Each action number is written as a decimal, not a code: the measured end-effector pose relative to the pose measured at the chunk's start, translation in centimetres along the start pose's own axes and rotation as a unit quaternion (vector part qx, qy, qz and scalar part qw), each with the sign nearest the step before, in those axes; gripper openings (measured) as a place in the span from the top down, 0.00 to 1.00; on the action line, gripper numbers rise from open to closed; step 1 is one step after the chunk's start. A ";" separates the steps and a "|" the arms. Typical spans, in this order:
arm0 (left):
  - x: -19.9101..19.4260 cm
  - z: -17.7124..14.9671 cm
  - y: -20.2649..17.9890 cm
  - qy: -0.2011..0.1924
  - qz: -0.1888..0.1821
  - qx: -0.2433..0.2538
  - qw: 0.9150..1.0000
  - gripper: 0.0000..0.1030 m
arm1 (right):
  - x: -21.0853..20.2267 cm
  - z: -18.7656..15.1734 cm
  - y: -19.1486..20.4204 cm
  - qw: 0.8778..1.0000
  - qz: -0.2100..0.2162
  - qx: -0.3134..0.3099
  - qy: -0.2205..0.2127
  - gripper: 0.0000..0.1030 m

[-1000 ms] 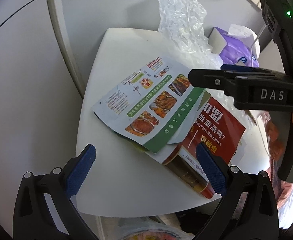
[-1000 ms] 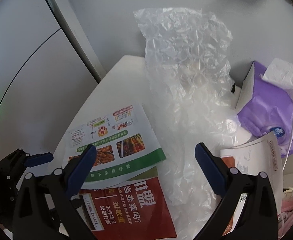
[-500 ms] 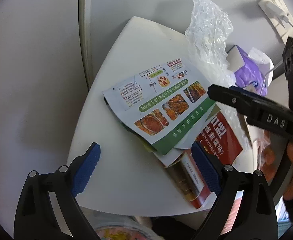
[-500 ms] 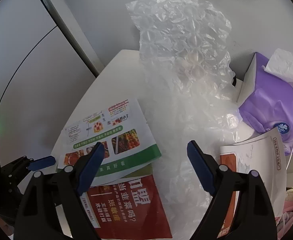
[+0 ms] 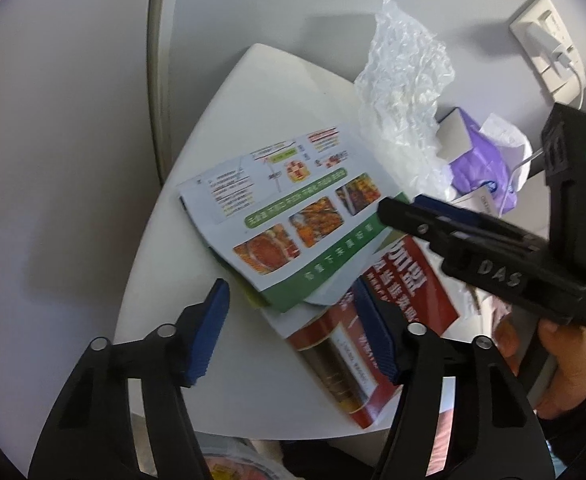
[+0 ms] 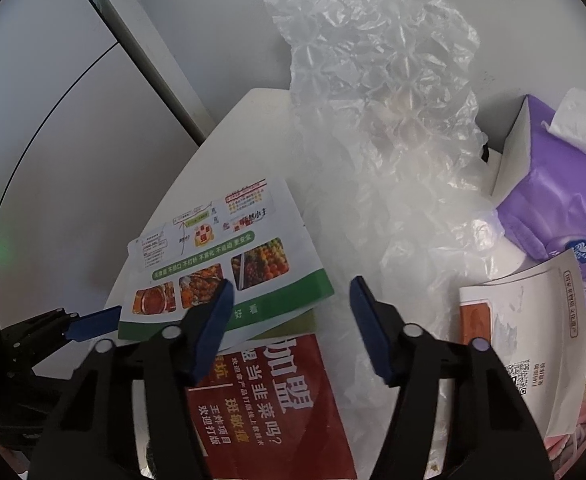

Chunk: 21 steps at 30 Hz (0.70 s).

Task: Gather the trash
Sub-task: 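Close the left gripper on the green-edged flyer's edge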

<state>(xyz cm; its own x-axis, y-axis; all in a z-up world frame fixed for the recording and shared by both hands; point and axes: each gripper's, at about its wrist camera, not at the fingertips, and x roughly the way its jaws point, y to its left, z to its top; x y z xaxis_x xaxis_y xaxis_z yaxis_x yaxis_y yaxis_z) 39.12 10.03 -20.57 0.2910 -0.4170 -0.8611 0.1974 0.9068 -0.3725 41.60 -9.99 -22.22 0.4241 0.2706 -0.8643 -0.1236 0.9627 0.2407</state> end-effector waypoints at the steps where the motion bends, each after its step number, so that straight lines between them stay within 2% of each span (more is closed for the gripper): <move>1: 0.0 0.0 -0.1 0.000 -0.003 -0.001 1.000 0.47 | 0.1 0.1 0.3 1.000 0.000 0.002 0.001 0.49; 6: 0.1 0.4 -0.3 0.003 -0.014 -0.008 1.000 0.61 | 0.2 0.2 0.6 1.000 -0.001 0.004 0.003 0.54; 10: 0.2 0.4 -0.1 0.005 -0.018 -0.015 1.000 0.73 | 0.3 0.2 0.4 1.000 -0.006 0.005 0.005 0.66; 14: 0.5 0.4 0.2 0.008 -0.020 -0.023 1.000 0.77 | 0.4 0.2 0.2 1.000 -0.012 0.002 0.006 0.74; 18: 0.6 0.4 0.3 0.001 -0.012 -0.031 0.999 0.91 | 0.4 0.0 0.1 1.000 -0.015 -0.004 0.006 0.82; 21: 0.6 0.5 0.4 -0.008 -0.002 -0.036 0.999 0.96 | 0.3 -0.1 0.1 1.000 -0.015 -0.009 0.005 0.90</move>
<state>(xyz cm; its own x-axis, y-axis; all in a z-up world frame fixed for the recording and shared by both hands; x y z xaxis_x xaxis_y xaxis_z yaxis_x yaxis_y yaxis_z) 39.82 10.11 -21.04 0.3047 -0.4218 -0.8540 0.1316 0.9066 -0.4008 41.62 -9.79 -22.47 0.4185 0.2409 -0.8757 -0.1276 0.9702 0.2060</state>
